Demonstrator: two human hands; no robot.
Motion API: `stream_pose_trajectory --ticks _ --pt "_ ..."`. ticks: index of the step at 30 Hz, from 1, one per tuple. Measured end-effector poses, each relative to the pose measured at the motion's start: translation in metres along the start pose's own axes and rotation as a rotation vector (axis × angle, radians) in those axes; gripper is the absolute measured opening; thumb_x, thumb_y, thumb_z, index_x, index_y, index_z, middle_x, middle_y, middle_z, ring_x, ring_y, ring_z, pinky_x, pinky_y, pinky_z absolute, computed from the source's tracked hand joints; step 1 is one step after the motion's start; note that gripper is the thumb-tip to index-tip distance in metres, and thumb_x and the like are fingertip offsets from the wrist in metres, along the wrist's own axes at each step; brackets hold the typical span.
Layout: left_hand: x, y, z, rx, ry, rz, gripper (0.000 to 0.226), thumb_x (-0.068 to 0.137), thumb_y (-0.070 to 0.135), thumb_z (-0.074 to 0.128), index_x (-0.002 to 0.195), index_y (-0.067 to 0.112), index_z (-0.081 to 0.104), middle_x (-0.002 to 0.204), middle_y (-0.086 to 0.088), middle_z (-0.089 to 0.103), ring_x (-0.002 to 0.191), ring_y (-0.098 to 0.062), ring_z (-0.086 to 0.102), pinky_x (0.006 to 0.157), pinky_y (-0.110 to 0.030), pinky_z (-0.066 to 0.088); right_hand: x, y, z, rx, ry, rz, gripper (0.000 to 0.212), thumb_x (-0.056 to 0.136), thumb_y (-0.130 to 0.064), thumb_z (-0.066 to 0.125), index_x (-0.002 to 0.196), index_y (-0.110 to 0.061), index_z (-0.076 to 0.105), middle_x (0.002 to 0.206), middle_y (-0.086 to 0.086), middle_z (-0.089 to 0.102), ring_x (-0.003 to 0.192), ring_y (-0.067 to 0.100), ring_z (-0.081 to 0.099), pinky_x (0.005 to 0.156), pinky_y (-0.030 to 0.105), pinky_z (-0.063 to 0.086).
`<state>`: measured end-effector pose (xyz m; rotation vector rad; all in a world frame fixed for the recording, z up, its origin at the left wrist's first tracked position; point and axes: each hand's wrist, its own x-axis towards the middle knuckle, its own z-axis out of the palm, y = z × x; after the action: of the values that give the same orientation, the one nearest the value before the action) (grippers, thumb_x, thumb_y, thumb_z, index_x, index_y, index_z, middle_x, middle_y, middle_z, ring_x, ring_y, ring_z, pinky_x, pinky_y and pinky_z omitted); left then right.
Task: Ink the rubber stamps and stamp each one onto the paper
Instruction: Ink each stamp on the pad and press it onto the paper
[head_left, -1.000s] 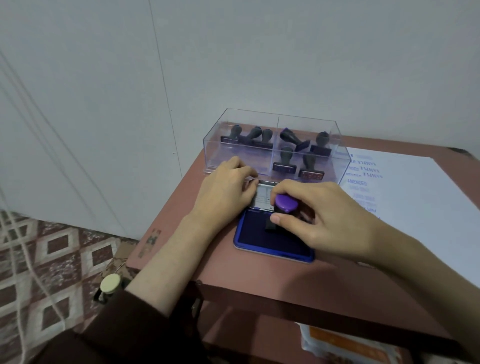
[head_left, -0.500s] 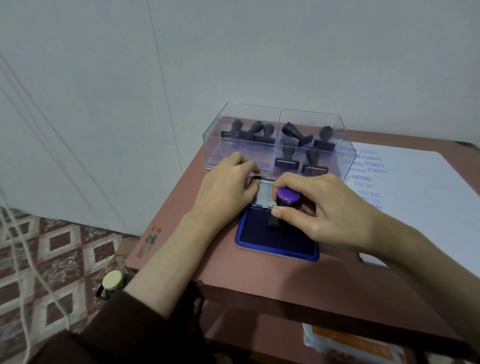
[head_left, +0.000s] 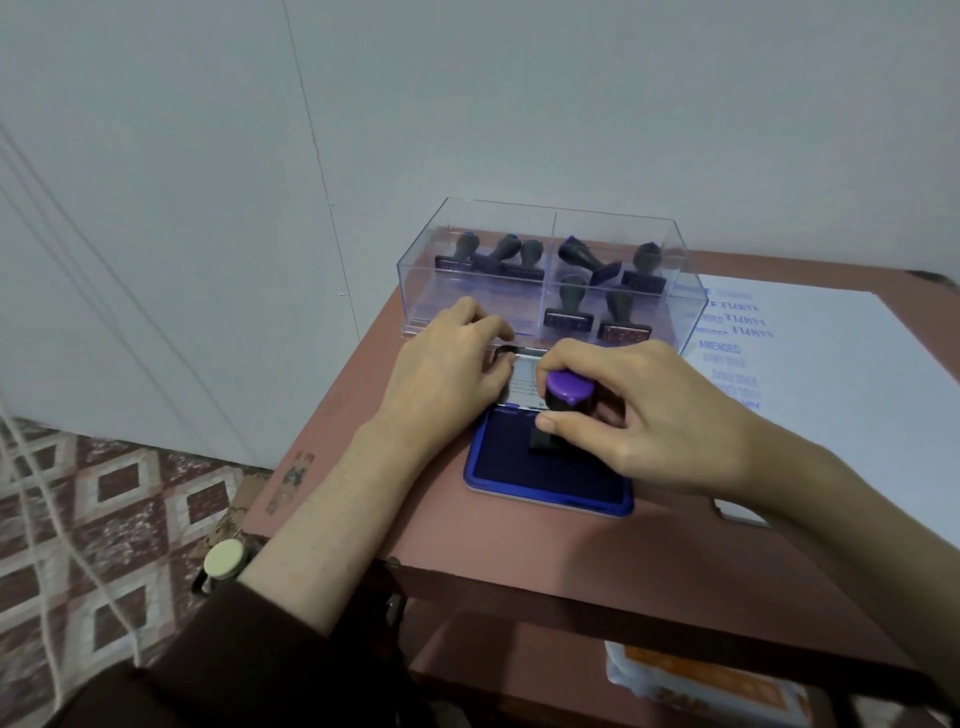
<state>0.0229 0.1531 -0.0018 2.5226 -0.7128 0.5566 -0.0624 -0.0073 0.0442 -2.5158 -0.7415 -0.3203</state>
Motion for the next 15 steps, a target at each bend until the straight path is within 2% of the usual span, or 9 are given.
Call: stream_pose_trajectory --ticks 10,15 --pt "-0.0014 0.0009 -0.0005 0.006 -0.012 -0.006 0.024 0.089 0.033 0.056 0.106 0.019 0.064 0.104 -0.001 0.055 0.096 -0.018 0.057 0.072 -0.034 0.046 -0.0014 -0.0012 -0.0006 0.028 0.01 -0.001 0.012 0.08 -0.026 0.061 0.078 -0.021 0.051 0.047 -0.012 0.038 0.049 0.006 0.041 0.05 0.01 0.03" --pt "0.0015 0.0031 -0.005 0.049 -0.079 -0.012 0.028 0.09 0.036 0.053 0.112 0.02 0.062 0.109 0.001 0.054 0.099 -0.018 0.055 0.071 -0.029 0.04 -0.0058 -0.0025 0.0007 0.067 0.016 0.011 0.018 0.084 -0.021 0.064 0.08 -0.026 0.047 0.055 -0.018 0.048 0.05 0.002 0.042 0.051 0.009 0.03"
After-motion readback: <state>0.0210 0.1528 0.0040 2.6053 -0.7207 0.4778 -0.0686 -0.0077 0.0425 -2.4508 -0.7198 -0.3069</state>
